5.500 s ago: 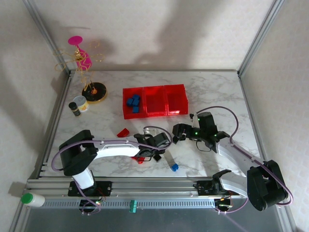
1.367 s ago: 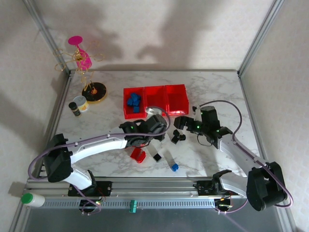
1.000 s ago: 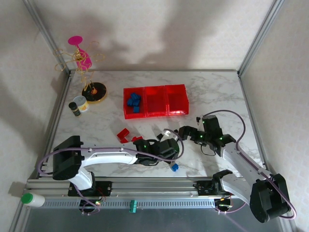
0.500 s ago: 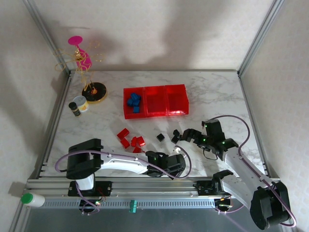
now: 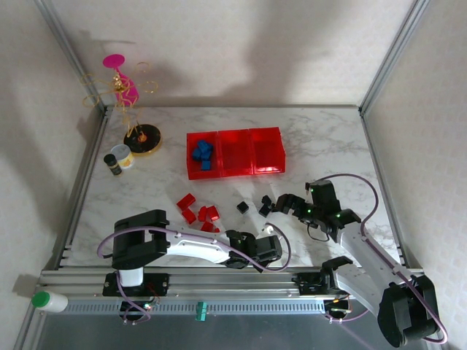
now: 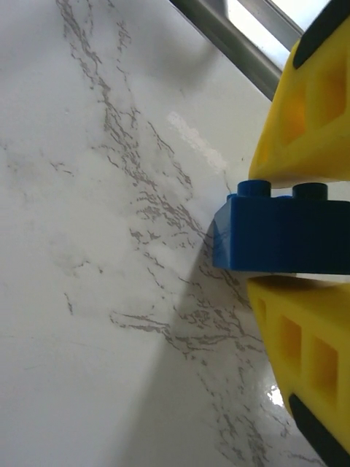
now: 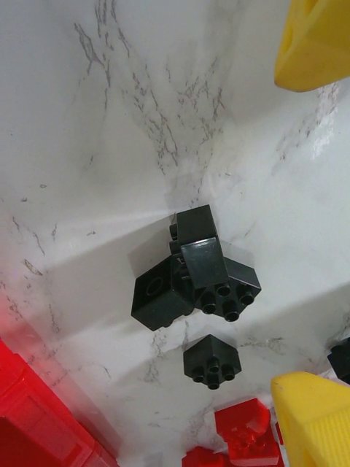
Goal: Sort the legos into containers by color
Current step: Pick up the lego from the middle-left of the table, then place the lego in the container.
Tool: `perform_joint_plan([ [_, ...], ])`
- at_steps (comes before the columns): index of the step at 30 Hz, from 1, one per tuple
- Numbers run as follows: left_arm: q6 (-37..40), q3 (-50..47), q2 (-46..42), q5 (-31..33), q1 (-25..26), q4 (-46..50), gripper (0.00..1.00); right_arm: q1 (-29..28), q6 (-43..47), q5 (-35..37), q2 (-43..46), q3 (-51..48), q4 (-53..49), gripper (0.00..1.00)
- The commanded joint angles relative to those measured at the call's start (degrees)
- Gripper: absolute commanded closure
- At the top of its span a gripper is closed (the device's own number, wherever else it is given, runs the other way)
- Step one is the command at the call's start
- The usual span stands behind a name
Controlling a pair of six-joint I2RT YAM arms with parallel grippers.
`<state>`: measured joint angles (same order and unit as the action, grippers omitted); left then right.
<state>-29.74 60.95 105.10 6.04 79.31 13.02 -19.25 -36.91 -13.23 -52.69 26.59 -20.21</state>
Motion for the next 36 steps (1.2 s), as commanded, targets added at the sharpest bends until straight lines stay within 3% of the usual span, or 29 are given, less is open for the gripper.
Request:
perform_joint_plan([
  [1,0.2,-0.8,-0.9,1.9,0.1,-1.2,0.72,0.4,0.2,-0.8,0.7,-0.5,1.4,0.01],
  [10,-0.4,-1.2,-6.1,5.3,-1.2,0.0,0.8,0.4,1.9,-4.5,2.7,0.3,5.5,0.01],
  [19,-1.4,-1.1,-13.1,9.4,-7.2,1.9,0.85,0.3,5.2,-9.0,3.0,3.0,8.7,0.01],
  [30,0.2,3.4,-18.4,13.3,-21.8,5.1,0.84,-5.6,5.9,-9.9,-0.7,5.7,16.3,0.01],
  [36,0.1,8.9,-15.9,12.8,-31.6,7.6,0.83,-9.3,5.1,-9.4,-5.7,7.5,21.4,0.01],
])
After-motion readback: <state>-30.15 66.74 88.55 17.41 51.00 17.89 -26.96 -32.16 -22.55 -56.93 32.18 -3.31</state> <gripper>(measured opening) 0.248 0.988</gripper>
